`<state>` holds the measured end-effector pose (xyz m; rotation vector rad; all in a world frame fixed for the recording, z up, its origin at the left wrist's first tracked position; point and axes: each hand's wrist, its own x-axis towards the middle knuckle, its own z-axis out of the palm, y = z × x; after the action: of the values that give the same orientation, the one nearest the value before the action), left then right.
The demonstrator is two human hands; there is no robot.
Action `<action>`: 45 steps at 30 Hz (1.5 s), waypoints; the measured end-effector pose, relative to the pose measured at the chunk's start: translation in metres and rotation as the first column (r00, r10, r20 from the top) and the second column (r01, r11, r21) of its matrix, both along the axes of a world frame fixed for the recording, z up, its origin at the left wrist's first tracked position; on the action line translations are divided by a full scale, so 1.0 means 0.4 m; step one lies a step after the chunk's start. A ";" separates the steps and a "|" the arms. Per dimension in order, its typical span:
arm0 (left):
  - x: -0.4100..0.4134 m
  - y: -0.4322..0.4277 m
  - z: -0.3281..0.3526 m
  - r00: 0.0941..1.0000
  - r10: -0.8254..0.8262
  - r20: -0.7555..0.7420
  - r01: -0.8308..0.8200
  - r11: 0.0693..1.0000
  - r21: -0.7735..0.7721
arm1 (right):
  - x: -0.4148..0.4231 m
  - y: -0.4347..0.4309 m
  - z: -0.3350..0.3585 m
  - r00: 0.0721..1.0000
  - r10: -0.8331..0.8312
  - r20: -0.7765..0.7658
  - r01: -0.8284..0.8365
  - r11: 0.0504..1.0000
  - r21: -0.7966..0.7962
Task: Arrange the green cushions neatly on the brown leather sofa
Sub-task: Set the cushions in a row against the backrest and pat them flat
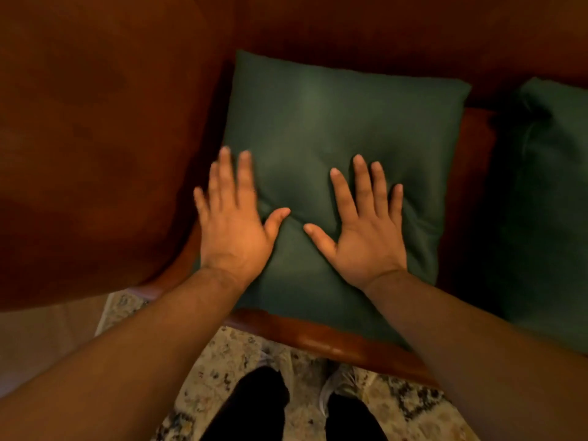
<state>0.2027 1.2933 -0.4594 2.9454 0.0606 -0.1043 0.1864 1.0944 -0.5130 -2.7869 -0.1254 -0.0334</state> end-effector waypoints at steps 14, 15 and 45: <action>-0.003 -0.082 -0.008 0.955 -0.232 -0.187 0.265 0.948 0.176 | -0.224 -0.177 -0.021 0.868 -0.341 -0.360 0.492 0.683 0.539; -0.006 -0.108 0.005 0.962 -0.221 -0.160 0.249 0.951 0.181 | -0.243 -0.179 -0.024 0.808 -0.370 -0.458 0.588 0.551 0.592; -0.081 -0.277 -0.009 0.650 -0.739 -0.178 0.758 0.610 0.231 | -0.434 -0.275 -0.044 0.675 -0.074 -0.734 0.738 0.084 0.670</action>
<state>0.1703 1.1826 -0.4629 3.0076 -1.2793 -0.3331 0.0126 0.9846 -0.5306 -1.2848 0.6977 0.4001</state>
